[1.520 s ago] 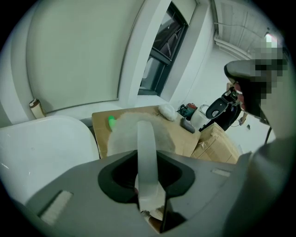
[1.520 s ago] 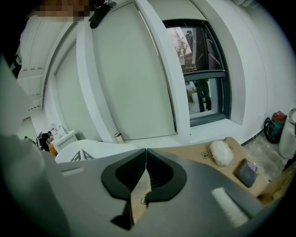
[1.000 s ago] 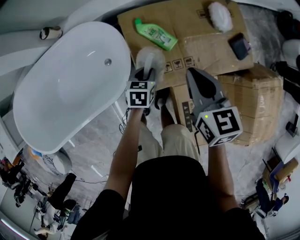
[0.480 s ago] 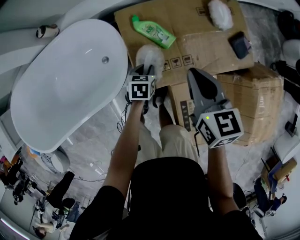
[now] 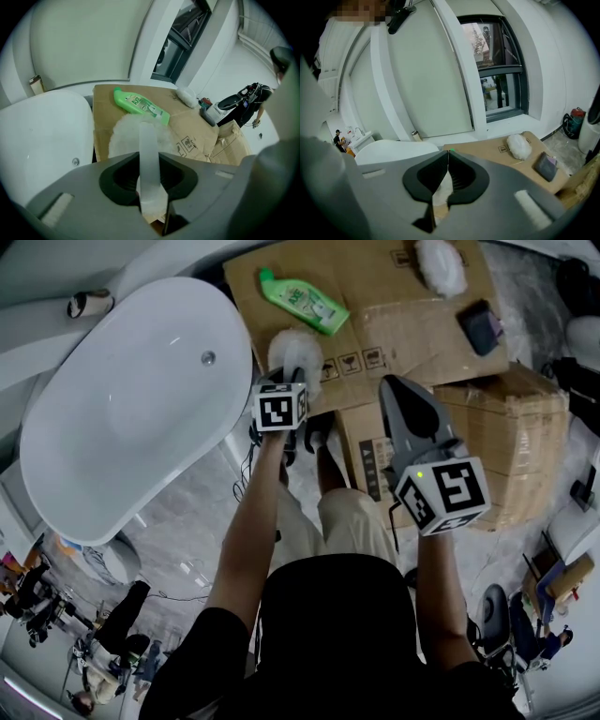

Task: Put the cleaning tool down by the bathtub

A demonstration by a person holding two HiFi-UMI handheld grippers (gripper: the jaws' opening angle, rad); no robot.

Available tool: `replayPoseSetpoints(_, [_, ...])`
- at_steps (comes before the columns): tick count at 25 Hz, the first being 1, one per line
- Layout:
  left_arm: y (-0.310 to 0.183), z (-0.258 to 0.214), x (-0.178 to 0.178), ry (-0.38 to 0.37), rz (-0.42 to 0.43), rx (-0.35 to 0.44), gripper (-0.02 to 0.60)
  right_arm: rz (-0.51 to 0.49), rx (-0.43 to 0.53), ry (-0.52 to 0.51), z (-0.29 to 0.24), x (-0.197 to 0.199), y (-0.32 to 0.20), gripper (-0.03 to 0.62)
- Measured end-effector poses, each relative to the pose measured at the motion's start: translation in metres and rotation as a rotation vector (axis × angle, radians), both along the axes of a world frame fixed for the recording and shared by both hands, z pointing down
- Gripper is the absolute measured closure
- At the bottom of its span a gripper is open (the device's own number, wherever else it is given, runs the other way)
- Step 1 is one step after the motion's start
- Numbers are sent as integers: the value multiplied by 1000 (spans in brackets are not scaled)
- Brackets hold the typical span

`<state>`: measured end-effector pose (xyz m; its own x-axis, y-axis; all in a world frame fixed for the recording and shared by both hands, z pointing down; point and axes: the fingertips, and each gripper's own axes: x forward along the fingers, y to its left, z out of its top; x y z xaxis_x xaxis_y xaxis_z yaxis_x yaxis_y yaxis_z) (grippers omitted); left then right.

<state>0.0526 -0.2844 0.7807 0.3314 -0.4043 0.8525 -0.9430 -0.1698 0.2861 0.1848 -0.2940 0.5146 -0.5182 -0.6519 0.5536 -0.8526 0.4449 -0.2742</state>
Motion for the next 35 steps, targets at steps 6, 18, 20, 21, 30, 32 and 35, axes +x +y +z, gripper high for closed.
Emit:
replayPoseSetpoints(6, [-4, 7, 0, 21, -19, -23, 494, 1, -4, -3, 1, -1, -4, 585])
replayPoseSetpoints(18, [-4, 10, 9, 48, 20, -33, 486, 10, -14, -7, 4, -1, -3, 585])
replayPoseSetpoints(20, [-3, 10, 10, 49, 30, -30, 485, 13, -14, -8, 4, -1, -2, 585])
replayPoseSetpoints(21, [-3, 9, 10, 49, 34, -28, 483, 14, -14, -8, 3, -1, -2, 585])
replayPoseSetpoints(30, [0, 4, 20, 67, 83, -18, 436, 21, -13, -13, 2, 2, -1, 585])
replayPoseSetpoints(32, [1, 3, 21, 67, 93, -15, 434, 20, -11, -13, 0, 2, -2, 585])
replayPoseSetpoints(35, [1, -1, 20, 54, 111, -7, 431, 20, -5, -14, -3, 3, -3, 585])
